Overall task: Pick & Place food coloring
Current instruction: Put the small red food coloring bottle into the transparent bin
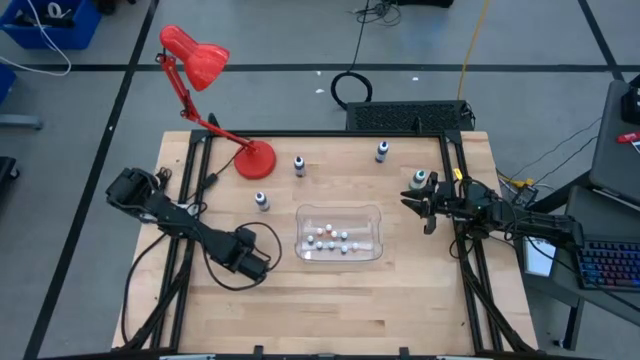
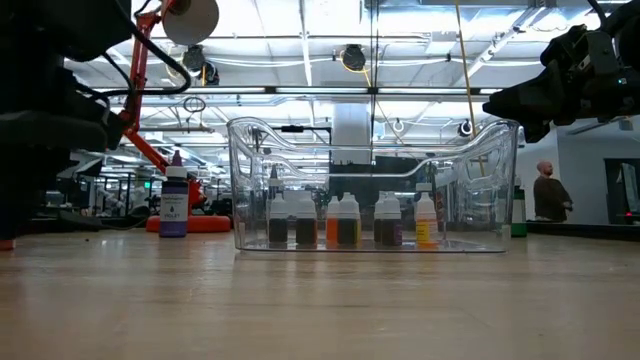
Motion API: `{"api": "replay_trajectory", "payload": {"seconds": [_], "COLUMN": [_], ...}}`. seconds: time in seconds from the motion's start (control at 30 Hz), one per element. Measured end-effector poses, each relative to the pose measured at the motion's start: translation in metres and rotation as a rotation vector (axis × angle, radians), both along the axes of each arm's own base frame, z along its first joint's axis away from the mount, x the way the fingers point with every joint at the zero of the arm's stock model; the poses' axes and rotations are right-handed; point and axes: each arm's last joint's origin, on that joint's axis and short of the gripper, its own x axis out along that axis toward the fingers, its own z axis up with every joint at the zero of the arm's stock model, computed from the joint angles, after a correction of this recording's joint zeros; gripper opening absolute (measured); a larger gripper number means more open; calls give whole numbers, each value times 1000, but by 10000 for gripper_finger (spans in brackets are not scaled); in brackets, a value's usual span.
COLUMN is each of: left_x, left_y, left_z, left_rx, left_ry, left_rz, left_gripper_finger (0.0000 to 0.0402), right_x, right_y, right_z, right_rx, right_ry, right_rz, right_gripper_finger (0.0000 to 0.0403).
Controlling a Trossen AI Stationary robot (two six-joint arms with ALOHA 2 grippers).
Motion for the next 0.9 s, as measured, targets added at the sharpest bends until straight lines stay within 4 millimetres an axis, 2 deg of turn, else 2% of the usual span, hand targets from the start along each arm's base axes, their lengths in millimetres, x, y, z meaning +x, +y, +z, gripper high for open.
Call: {"api": "replay_trajectory", "payload": {"seconds": [0.9], "left_x": [4], "left_y": [5], "left_z": [7], "left_rx": [-35], "left_ry": [-14], "left_rz": [-55], "left_gripper_finger": [182], "right_x": [0], "right_y": [0], "right_z": [0], "right_rx": [0], "right_ry": [0], "right_rz": [0], "right_gripper_finger": [89]}}
